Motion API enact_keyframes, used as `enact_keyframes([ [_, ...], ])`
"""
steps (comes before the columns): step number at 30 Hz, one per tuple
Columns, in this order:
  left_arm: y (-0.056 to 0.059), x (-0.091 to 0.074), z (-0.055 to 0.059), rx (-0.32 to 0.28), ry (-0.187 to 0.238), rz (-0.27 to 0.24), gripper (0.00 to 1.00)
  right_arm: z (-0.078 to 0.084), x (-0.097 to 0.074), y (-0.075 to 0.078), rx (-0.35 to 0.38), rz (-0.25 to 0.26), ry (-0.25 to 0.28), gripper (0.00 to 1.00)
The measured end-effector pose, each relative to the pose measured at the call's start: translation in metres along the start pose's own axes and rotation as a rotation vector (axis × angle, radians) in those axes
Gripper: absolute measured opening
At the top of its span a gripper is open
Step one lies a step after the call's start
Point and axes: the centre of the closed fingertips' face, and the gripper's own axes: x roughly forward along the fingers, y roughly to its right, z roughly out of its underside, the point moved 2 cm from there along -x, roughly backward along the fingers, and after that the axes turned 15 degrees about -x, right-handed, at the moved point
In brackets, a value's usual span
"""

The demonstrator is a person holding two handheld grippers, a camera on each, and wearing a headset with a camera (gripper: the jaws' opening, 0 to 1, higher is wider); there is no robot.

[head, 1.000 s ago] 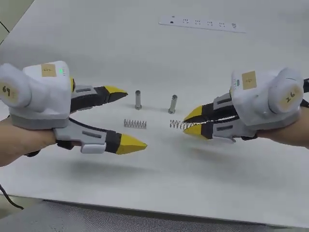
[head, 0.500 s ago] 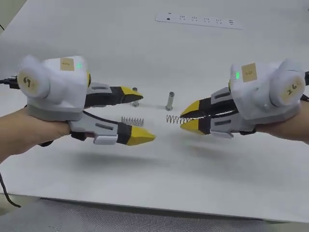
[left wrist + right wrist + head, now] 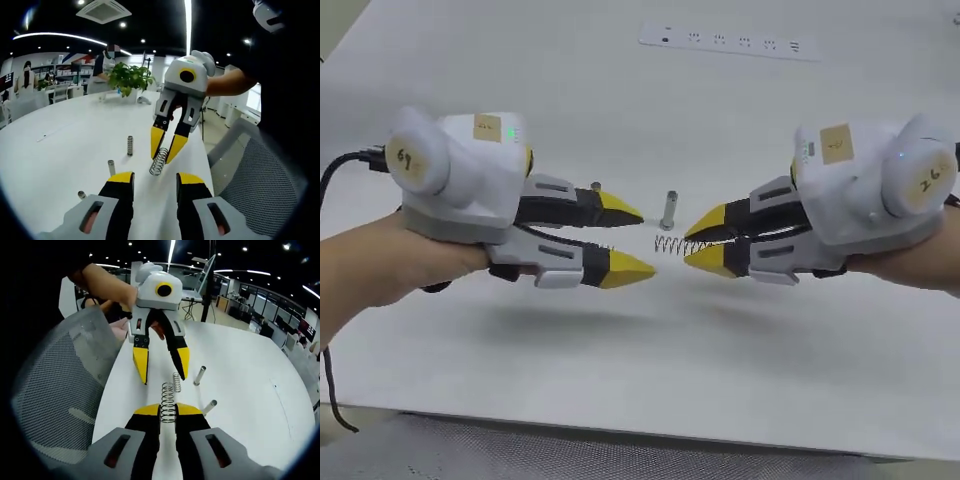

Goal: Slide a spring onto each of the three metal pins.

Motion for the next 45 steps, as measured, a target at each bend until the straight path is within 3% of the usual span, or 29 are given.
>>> enact_keyframes([
  [29, 0.008, 0.011, -0.006, 0.044, 0.002, 0.04, 0.05, -0.013, -0.001, -0.002, -0.008, -0.001, 0.036, 0.08],
  [45, 0.01, 0.012, -0.007, 0.059, -0.013, 0.051, 0.03, -0.009, -0.001, 0.001, 0.01, 0.005, 0.045, 0.08],
])
